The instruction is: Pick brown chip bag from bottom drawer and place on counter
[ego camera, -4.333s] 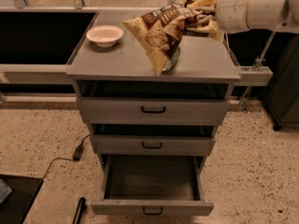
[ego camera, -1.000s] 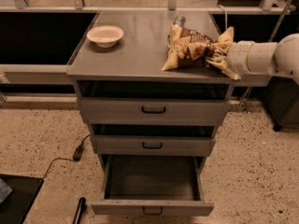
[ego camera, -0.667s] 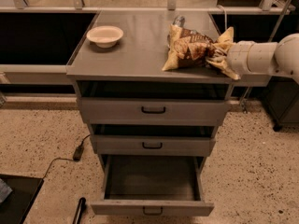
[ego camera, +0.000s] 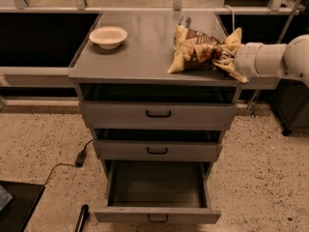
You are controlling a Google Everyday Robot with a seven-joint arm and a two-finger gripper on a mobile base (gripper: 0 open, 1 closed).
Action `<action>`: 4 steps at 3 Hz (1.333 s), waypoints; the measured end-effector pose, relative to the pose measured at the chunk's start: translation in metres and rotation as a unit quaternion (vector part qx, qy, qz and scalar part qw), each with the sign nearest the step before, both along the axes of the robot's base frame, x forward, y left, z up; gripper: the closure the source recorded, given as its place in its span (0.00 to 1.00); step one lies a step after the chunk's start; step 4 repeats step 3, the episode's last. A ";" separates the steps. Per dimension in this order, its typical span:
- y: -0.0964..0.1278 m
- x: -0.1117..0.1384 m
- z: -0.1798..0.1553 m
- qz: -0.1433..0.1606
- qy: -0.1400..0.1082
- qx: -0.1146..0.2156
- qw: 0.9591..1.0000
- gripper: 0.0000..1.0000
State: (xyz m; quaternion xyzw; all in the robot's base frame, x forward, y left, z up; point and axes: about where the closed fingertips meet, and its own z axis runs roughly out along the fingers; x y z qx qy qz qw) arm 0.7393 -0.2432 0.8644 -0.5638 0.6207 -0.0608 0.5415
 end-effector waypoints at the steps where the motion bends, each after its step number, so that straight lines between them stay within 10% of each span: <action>1: 0.000 0.000 0.000 0.000 0.000 0.000 1.000 0.14; 4: 0.000 0.000 0.000 0.000 0.000 0.000 1.000 0.00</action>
Offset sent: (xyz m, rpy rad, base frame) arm 0.0000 0.0000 0.0000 0.0000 0.0000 0.0000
